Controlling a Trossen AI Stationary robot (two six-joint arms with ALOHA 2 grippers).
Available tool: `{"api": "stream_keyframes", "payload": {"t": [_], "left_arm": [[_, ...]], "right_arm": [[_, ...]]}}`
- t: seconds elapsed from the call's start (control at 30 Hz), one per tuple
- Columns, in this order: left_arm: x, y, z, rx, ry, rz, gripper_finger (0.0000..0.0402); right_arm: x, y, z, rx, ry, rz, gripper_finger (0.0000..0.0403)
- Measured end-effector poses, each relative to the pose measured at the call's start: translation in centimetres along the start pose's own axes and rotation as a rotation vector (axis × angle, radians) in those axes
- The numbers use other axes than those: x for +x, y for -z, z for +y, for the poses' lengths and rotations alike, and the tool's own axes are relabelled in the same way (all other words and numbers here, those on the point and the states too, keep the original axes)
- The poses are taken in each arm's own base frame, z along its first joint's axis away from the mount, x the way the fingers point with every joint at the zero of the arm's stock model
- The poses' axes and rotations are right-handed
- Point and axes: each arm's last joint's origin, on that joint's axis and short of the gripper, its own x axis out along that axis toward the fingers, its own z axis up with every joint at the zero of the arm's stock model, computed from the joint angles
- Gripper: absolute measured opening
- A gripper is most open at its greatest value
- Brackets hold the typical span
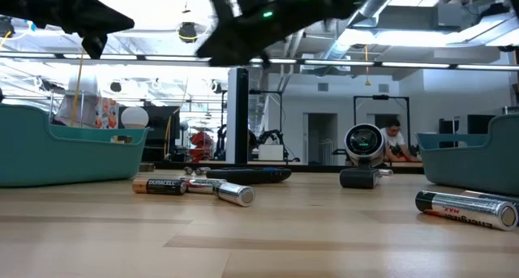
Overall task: Sort batteries
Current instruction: Put the brown battery into the green bin
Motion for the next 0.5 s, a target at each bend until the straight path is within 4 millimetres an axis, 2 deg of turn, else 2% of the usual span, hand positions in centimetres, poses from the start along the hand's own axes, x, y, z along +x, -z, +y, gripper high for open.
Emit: {"api": "stream_keyframes", "payload": {"t": [0.1,0.2,0.33,0.5], "left_arm": [[0.1,0.2,-0.1,-0.023,0.030,0.031,0.0000],[0.6,0.5,-0.4,-0.031,0.081,0.079,0.0000],[2.1,0.6,-1.1,-0.026,0.166,0.122,0.0013],[5.0,1.7,-3.1,-0.011,0.307,0.247,0.0063]], "right_arm": [[-3.2,0.1,-0.9,0.031,0.029,-0.071,0.0204],[-5.6,1.0,-1.7,0.050,0.041,-0.082,0.0204],[-7.5,2.2,-2.4,0.061,0.056,-0.058,0.0204],[-8.5,3.1,-2.8,0.056,0.065,-0.041,0.0204]]}}
